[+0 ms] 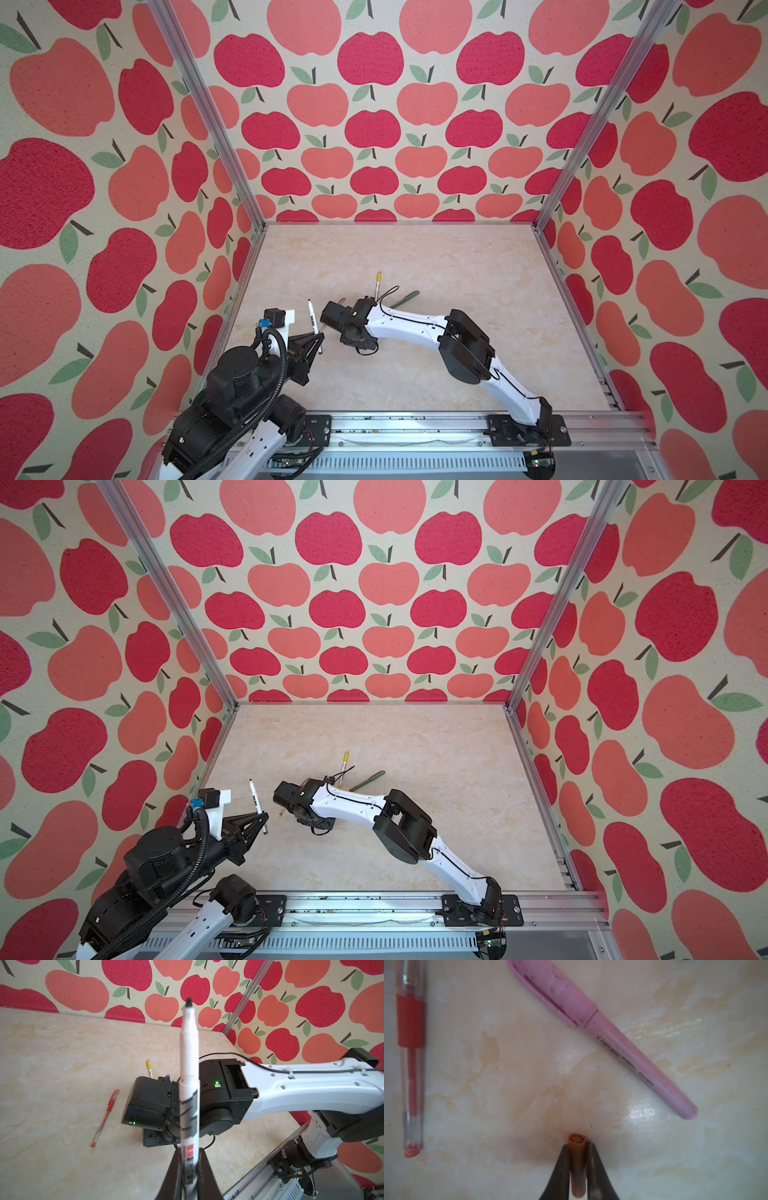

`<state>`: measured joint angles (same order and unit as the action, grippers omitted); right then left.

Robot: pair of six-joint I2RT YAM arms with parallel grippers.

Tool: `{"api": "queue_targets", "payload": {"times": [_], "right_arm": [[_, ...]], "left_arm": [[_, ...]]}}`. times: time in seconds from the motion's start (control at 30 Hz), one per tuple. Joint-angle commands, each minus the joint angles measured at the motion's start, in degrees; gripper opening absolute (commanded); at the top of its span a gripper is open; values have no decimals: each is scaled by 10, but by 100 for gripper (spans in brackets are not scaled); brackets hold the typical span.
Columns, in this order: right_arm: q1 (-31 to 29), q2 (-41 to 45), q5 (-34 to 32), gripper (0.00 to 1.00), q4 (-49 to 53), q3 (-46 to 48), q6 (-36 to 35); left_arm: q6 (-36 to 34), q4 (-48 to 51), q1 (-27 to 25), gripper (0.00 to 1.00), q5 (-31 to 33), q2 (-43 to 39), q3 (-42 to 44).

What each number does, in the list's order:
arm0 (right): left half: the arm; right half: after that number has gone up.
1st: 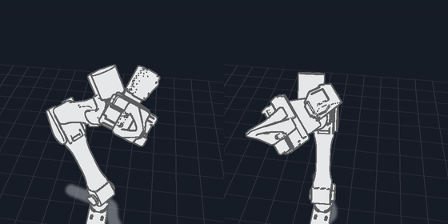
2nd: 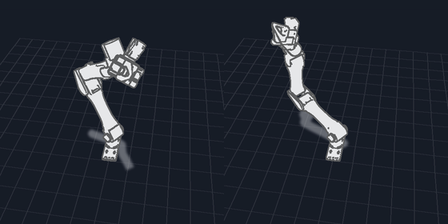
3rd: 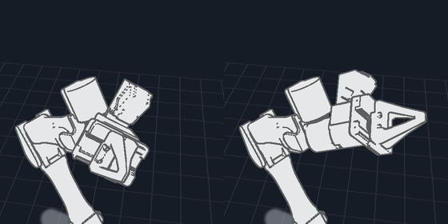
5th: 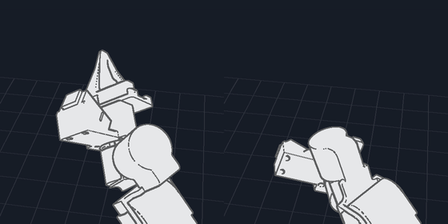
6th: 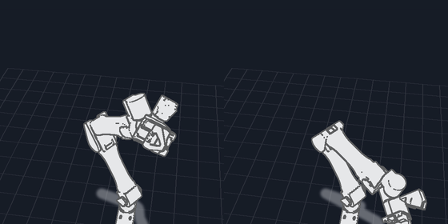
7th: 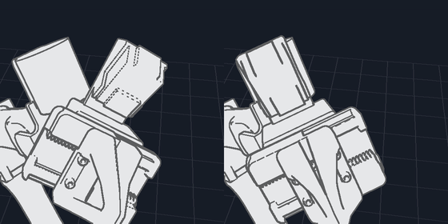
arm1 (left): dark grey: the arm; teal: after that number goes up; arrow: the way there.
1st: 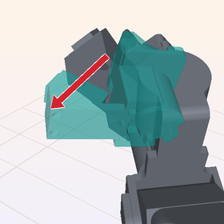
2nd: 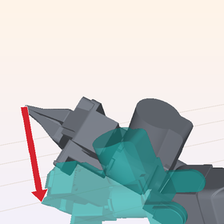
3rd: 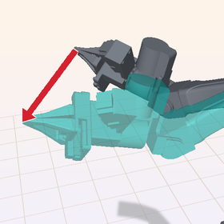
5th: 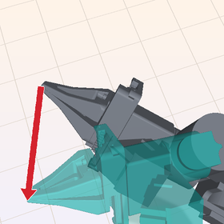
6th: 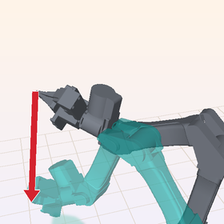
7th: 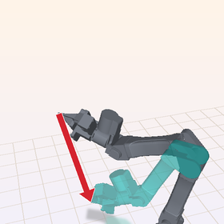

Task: Insert the pens into the pen caps
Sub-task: 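Close the right gripper on the brown cap and lift it, then raise the brown cap with the right gripper while the left holds the marker upright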

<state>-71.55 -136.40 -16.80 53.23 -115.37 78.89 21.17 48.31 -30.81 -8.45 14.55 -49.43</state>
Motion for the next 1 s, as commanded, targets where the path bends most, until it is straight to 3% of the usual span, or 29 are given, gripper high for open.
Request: {"api": "queue_targets", "payload": {"times": [0.0, 0.33, 0.73, 0.97], "right_arm": [[7, 30, -38, 7, -11, 32, -49], [20, 150, -47, 4, -94, 163, -115], [64, 324, -51, 4, -144, 359, -114], [95, 392, -59, 5, -148, 455, -129]], "left_arm": [[14, -21, 3, 0, -10, 7, 9], [23, -56, 3, 0, -36, 63, 21], [43, -138, -3, 0, -81, 150, 29], [60, -182, -31, 0, -79, 192, 41]]}}
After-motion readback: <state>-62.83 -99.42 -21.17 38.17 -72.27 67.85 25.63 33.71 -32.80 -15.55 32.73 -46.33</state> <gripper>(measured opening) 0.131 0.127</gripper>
